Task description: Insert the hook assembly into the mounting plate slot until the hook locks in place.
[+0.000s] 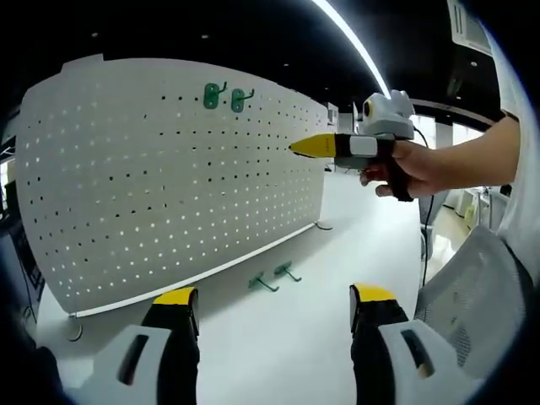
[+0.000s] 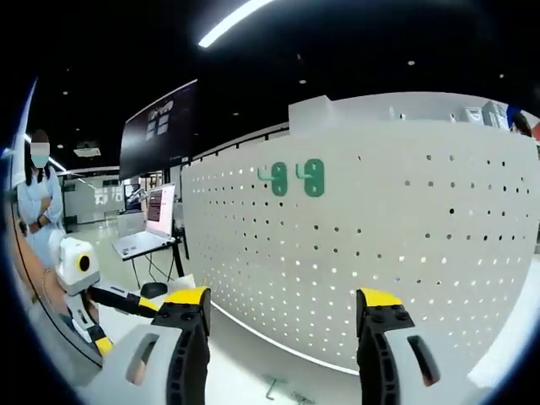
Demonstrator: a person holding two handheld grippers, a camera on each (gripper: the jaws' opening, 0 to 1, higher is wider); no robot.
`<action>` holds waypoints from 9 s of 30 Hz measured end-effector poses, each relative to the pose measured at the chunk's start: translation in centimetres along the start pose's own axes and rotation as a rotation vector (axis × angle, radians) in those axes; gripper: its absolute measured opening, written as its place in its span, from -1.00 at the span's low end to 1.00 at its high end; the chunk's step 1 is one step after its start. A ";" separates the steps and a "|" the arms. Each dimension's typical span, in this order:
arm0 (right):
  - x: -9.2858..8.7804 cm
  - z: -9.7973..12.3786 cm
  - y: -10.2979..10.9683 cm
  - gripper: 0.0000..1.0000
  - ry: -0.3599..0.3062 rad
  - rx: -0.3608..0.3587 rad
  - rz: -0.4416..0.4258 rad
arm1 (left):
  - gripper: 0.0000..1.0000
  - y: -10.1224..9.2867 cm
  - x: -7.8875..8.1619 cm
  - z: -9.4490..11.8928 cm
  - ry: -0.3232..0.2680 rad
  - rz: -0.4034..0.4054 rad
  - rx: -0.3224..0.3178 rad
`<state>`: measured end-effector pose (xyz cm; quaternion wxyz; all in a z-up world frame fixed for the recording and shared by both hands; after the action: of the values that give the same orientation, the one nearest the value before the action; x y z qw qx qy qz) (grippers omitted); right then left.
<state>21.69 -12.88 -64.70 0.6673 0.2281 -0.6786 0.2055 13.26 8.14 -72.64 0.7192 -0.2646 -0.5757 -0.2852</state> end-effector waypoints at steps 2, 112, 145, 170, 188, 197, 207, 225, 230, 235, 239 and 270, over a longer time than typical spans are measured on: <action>-0.3 0.5 0.0 0.37 0.005 0.003 -0.004 | 0.50 0.0 0.0 0.1 0.002 -0.001 0.001; -10.1 12.9 1.0 0.37 0.340 -0.015 -0.047 | 0.45 4.2 -1.0 -8.3 0.406 -0.401 -0.371; -10.8 12.7 1.6 0.38 0.369 0.019 -0.034 | 0.42 4.2 -3.3 -14.7 0.655 -0.588 -0.659; -11.2 13.2 1.5 0.39 0.392 0.008 -0.060 | 0.39 3.5 -6.4 -18.3 0.800 -0.643 -0.749; -10.8 13.2 1.3 0.38 0.367 -0.004 -0.072 | 0.24 3.6 -6.3 -19.2 0.807 -0.631 -0.778; -10.7 13.2 1.2 0.38 0.364 -0.012 -0.072 | -0.33 3.8 -5.9 -20.1 0.791 -0.564 -0.690; -10.6 13.3 0.9 0.37 0.357 -0.024 -0.070 | -0.67 4.5 -5.9 -20.5 0.792 -0.520 -0.622; -10.6 13.2 0.9 0.35 0.353 -0.024 -0.069 | -0.94 4.7 -5.9 -20.2 0.808 -0.531 -0.606; -10.6 13.2 0.9 0.34 0.351 -0.025 -0.070 | -0.94 4.6 -5.9 -20.3 0.813 -0.527 -0.604; -10.5 13.4 0.8 0.34 0.347 -0.029 -0.074 | -0.94 4.7 -5.9 -20.3 0.806 -0.520 -0.610; -10.5 13.3 0.8 0.34 0.343 -0.030 -0.075 | -0.94 4.6 -5.9 -20.1 0.793 -0.523 -0.606; -10.0 13.0 0.9 0.35 0.318 -0.020 -0.089 | -0.94 5.1 -2.6 -17.8 0.479 -0.348 -0.530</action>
<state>10.68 -19.40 -75.04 0.7770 0.2156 -0.5556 0.2026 28.51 -0.71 -78.95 0.6809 -0.2655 -0.3346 -0.5950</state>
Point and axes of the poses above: the point that each gripper's makers call its tool centre point, and the gripper's own axes: z roughly backward along the fingers, y roughly to its left, x roughly out of its top, the point moved 6 cm from there along z, roughly backward along the fingers, and after that the axes turned 7 degrees about -y, right-handed, at the moved point
